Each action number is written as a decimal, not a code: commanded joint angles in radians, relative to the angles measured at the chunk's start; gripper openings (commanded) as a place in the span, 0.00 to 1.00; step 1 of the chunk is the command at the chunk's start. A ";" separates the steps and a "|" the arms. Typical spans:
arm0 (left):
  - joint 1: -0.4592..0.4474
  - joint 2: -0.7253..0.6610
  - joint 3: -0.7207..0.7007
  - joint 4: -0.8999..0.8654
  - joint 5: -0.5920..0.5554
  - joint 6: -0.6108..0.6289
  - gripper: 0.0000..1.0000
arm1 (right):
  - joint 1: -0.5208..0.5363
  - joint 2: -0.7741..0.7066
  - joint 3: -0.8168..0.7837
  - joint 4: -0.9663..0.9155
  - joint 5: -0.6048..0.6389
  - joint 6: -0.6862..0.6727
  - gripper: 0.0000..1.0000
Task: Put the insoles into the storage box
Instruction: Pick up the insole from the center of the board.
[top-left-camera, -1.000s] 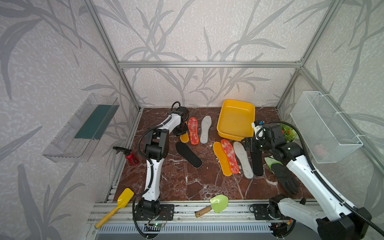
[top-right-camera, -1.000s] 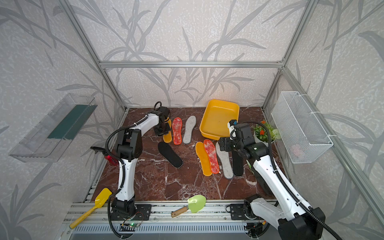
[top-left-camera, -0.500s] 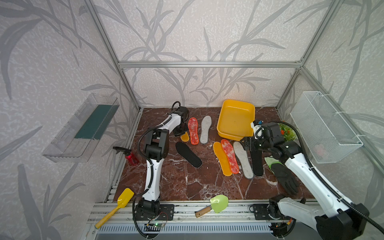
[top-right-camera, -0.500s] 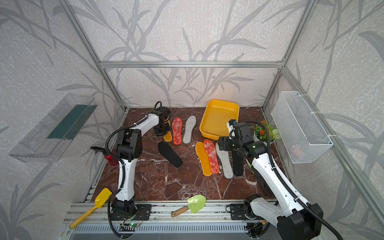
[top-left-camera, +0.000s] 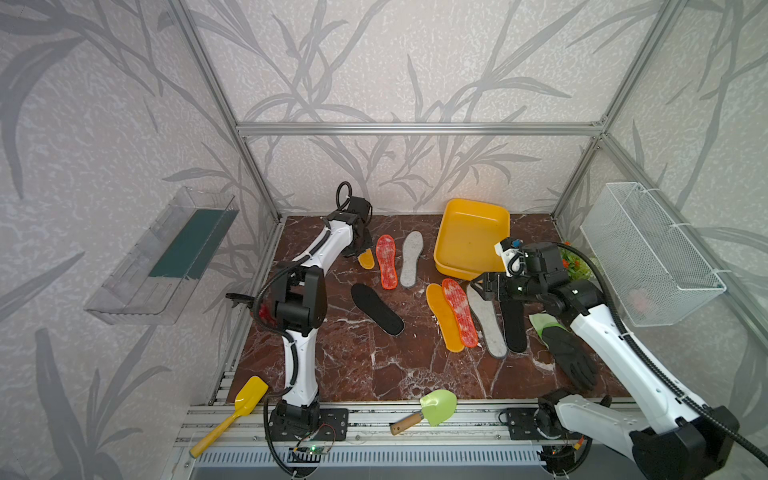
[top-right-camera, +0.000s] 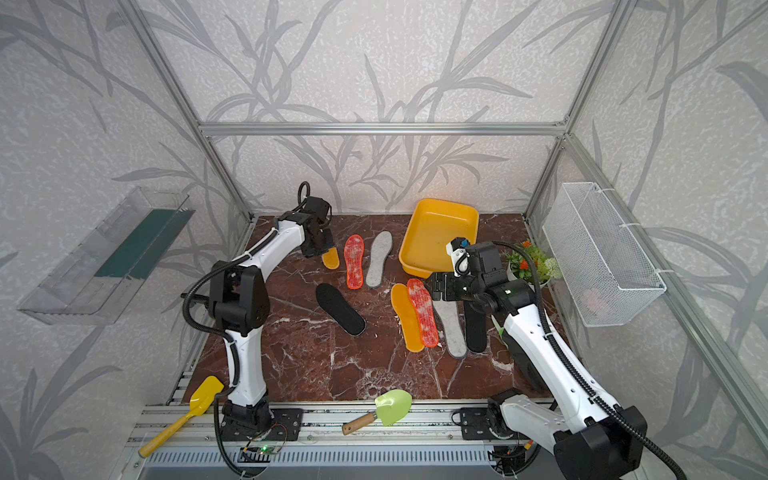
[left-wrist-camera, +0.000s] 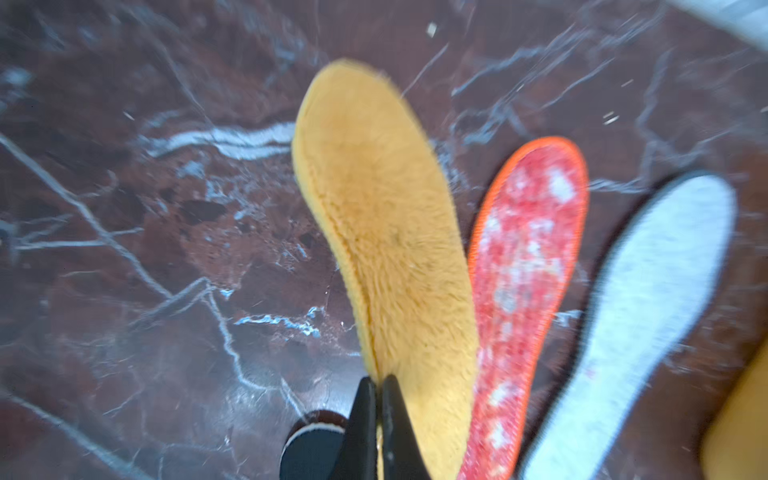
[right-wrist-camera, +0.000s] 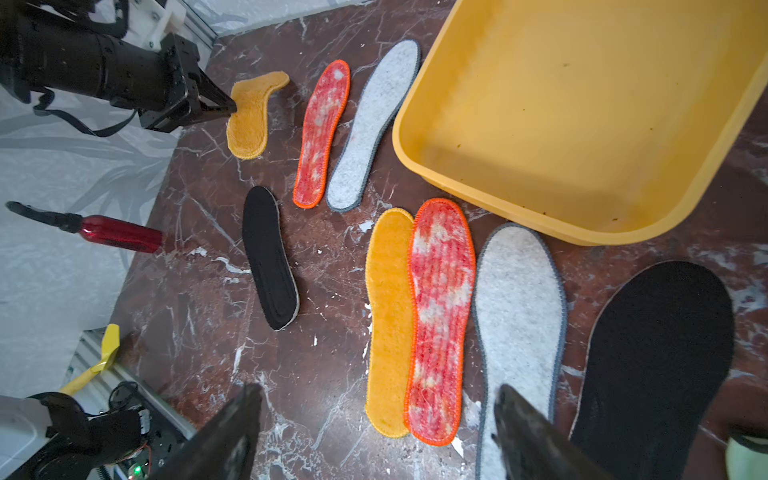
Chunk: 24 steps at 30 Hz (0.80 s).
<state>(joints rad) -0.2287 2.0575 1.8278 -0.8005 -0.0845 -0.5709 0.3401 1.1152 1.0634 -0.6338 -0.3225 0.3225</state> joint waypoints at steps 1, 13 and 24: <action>-0.004 -0.106 -0.060 0.050 -0.020 0.038 0.00 | 0.007 0.014 0.048 0.000 -0.071 0.028 0.86; -0.098 -0.366 -0.303 0.342 0.214 0.205 0.00 | 0.008 0.140 0.147 0.091 -0.282 0.156 0.86; -0.264 -0.547 -0.532 0.691 0.360 0.506 0.00 | 0.007 0.278 0.168 0.270 -0.409 0.381 0.73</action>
<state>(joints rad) -0.4534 1.5707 1.3132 -0.2260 0.2451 -0.2043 0.3454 1.3800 1.2259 -0.4572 -0.6701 0.6140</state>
